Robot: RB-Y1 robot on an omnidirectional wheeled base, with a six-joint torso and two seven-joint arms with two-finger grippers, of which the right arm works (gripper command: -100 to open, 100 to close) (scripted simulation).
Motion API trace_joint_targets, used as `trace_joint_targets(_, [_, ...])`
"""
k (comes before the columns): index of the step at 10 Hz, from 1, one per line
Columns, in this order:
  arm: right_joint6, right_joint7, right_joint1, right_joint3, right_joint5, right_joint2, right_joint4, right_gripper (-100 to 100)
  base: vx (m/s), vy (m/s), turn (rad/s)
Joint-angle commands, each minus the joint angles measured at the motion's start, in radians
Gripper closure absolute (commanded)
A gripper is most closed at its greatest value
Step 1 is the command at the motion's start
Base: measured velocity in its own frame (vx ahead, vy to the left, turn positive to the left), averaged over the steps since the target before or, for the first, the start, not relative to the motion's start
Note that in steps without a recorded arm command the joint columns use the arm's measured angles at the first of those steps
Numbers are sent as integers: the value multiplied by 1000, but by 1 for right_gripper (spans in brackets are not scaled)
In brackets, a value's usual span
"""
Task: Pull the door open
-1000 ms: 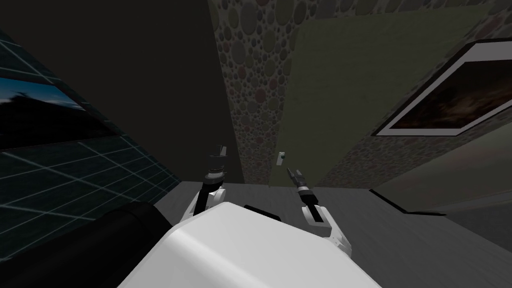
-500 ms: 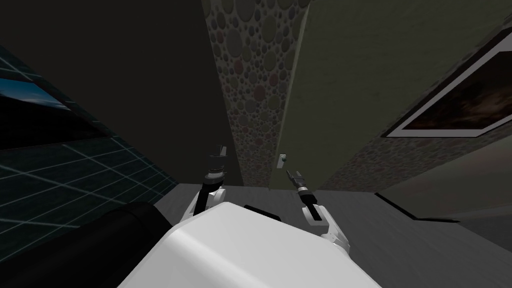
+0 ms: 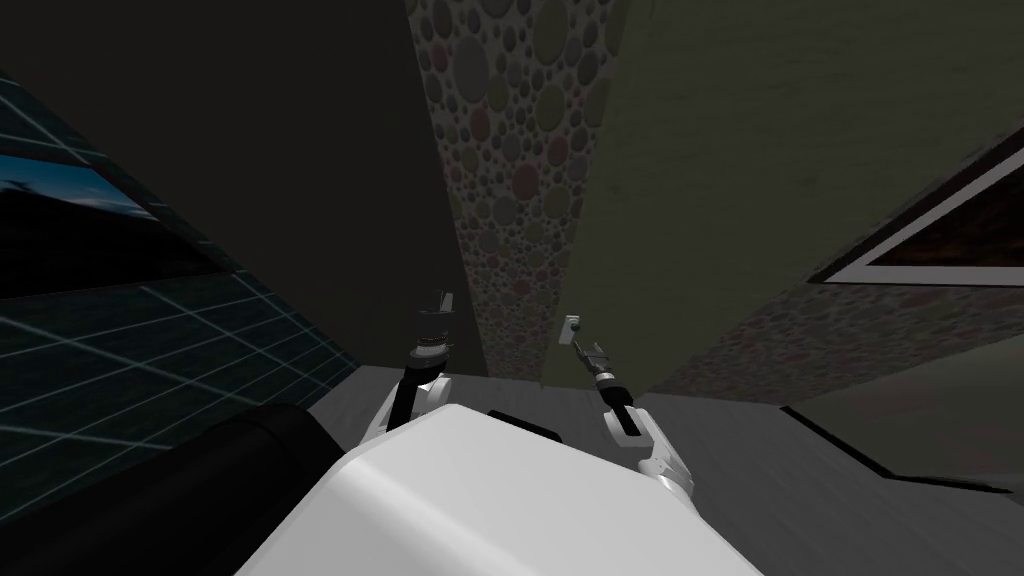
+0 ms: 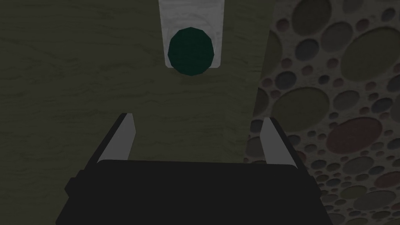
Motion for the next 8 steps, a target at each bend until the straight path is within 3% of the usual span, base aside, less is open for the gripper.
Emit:
trace_joint_targets(1, [3,17,-25,-25,-5,6,31,-100,178,30,147])
trace_joint_targets(4, [5,49,-73,-70,-14,22,92,-100,180,16,153])
trace_joint_targets(5, [1,45,-68,-64,-13,21,89,-100,76,-9,33])
trace_joint_targets(6, [1,45,-68,-64,-13,21,89,100,-5,-1,-44])
trace_joint_targets(8, [1,45,-68,-64,-13,21,89,100,-22,-8,-4])
